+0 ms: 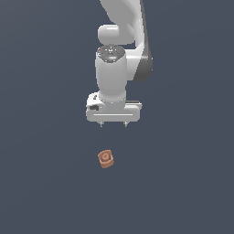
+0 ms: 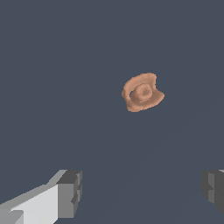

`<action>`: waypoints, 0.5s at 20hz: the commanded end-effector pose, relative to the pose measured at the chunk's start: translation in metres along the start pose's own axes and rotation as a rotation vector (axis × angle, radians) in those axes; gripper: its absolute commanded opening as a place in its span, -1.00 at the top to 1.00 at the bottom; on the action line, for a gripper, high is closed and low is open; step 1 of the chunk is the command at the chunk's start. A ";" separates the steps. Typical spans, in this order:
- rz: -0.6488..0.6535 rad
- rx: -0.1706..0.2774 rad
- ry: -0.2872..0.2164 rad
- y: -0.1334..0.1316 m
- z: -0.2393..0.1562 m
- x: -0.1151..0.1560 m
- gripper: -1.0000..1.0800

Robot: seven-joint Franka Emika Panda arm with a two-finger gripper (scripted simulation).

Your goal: Pick up the object and move it to a goal position.

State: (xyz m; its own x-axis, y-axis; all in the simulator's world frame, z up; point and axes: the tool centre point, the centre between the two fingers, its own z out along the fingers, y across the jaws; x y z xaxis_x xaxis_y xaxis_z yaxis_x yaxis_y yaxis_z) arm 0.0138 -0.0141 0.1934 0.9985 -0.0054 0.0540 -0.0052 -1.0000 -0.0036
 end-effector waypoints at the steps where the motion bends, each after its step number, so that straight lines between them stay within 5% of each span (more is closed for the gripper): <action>1: 0.000 0.000 0.000 0.000 0.000 0.000 -0.92; 10: 0.015 0.002 0.036 -0.010 -0.012 0.008 -0.92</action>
State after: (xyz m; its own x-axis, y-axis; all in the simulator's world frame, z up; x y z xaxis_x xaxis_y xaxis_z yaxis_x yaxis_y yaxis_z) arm 0.0199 -0.0055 0.2042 0.9963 -0.0176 0.0842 -0.0172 -0.9998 -0.0062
